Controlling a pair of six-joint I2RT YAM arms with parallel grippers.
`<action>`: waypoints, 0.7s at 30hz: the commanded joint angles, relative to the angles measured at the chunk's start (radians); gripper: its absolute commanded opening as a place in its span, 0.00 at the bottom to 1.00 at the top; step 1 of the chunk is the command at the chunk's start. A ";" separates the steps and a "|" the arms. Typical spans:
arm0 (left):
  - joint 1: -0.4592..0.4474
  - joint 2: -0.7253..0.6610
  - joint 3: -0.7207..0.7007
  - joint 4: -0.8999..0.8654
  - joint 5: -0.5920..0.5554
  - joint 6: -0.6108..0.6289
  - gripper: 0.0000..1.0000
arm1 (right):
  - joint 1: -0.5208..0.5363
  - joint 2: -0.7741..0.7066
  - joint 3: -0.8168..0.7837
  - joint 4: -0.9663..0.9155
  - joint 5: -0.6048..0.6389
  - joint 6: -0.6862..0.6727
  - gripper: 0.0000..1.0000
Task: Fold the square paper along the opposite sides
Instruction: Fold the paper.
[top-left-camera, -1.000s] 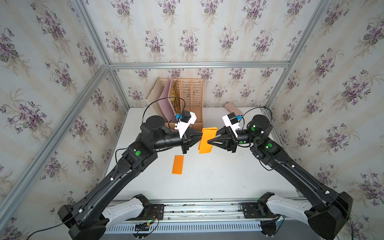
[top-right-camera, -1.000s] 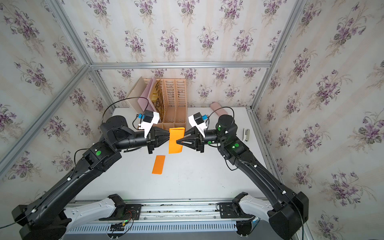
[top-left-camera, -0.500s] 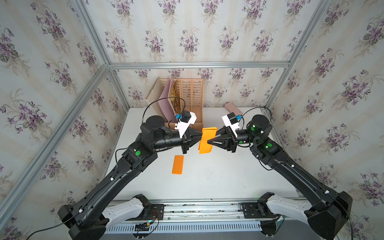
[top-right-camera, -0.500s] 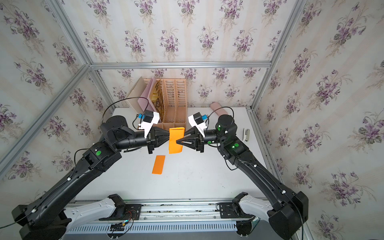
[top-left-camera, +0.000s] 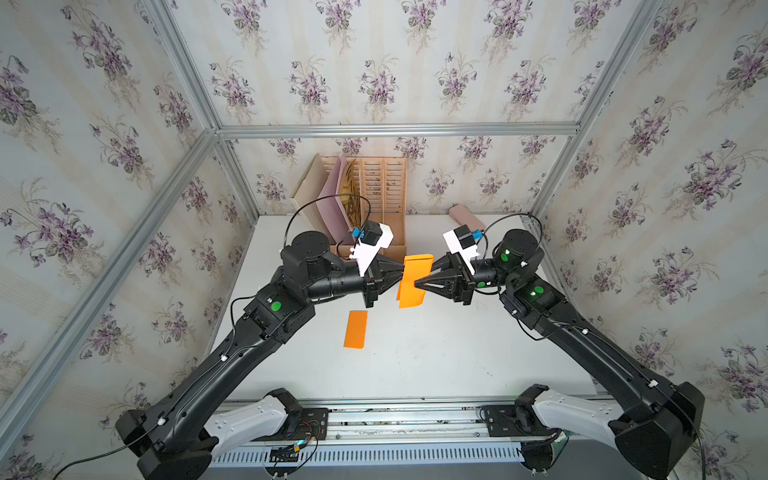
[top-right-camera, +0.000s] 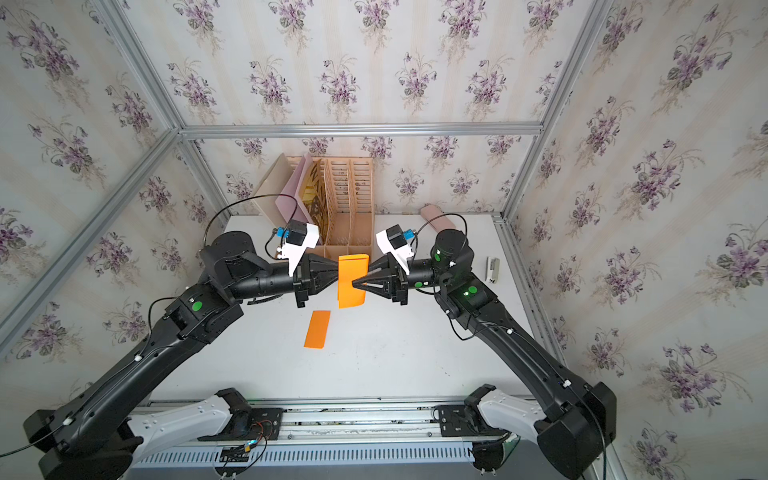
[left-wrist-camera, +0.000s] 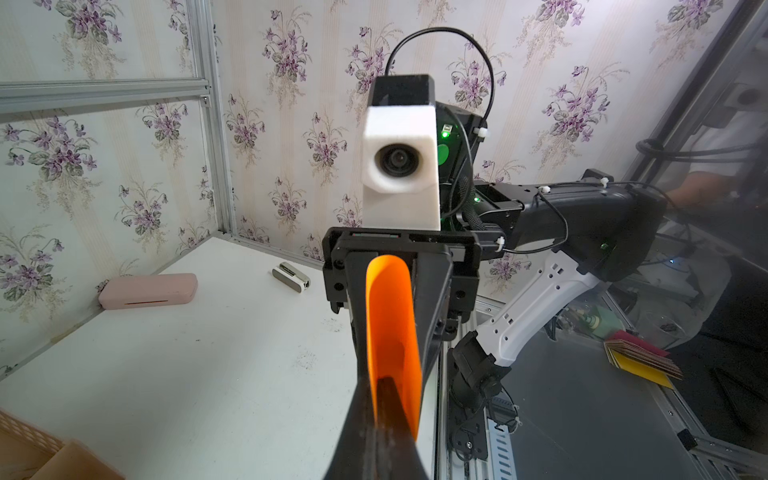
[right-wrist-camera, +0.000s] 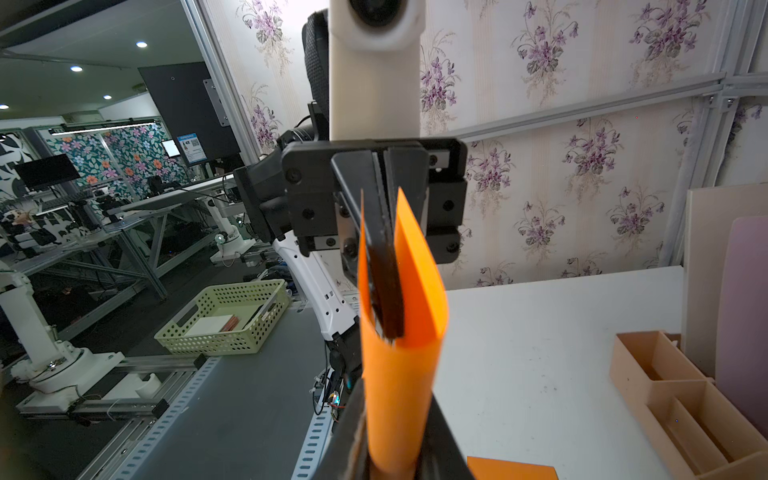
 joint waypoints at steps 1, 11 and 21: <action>0.001 -0.006 0.000 0.022 -0.003 0.005 0.00 | 0.001 -0.001 0.004 0.022 -0.007 0.001 0.21; 0.000 -0.007 -0.004 0.027 -0.004 0.004 0.00 | 0.001 -0.003 0.002 0.020 -0.007 0.000 0.19; 0.001 -0.012 -0.004 0.023 -0.008 0.007 0.00 | 0.000 -0.003 0.001 0.022 -0.008 0.000 0.16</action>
